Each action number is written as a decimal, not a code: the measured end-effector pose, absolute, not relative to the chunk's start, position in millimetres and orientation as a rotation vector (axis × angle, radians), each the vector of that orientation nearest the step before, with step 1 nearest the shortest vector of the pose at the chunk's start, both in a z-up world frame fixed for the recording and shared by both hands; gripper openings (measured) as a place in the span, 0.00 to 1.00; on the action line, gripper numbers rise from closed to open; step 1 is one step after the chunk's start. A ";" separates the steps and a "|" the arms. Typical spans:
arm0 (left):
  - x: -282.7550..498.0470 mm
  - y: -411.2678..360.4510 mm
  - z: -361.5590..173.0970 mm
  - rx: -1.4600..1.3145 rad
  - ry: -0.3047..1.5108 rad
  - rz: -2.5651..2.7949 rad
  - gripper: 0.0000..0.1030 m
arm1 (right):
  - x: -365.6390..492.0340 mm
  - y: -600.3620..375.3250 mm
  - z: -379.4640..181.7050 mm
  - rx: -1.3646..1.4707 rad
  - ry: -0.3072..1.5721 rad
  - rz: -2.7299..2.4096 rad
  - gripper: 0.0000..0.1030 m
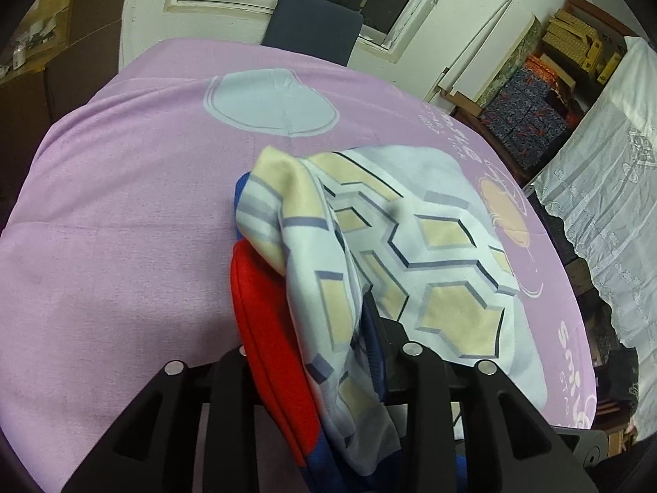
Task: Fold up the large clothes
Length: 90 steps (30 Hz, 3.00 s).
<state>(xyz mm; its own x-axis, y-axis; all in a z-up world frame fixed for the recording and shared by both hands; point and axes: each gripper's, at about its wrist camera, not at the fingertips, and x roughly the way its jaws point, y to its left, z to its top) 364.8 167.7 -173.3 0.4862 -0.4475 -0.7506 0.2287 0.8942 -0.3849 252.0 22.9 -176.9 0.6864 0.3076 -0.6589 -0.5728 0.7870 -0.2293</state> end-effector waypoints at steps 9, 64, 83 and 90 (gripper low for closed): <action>346.3 149.4 -150.3 -0.127 0.899 -0.330 0.34 | 253.2 7.1 -167.9 -0.365 0.631 0.579 0.26; 346.5 136.4 -174.7 -0.010 0.848 -0.106 0.70 | 395.0 -62.2 -170.1 0.065 0.786 0.352 0.35; 297.6 117.8 -126.7 0.097 0.676 -0.102 0.64 | 352.7 -77.9 -146.5 0.080 0.811 0.314 0.47; 280.0 117.3 -113.4 0.073 0.632 -0.118 0.64 | 315.3 -100.9 -130.7 0.114 0.772 0.307 0.47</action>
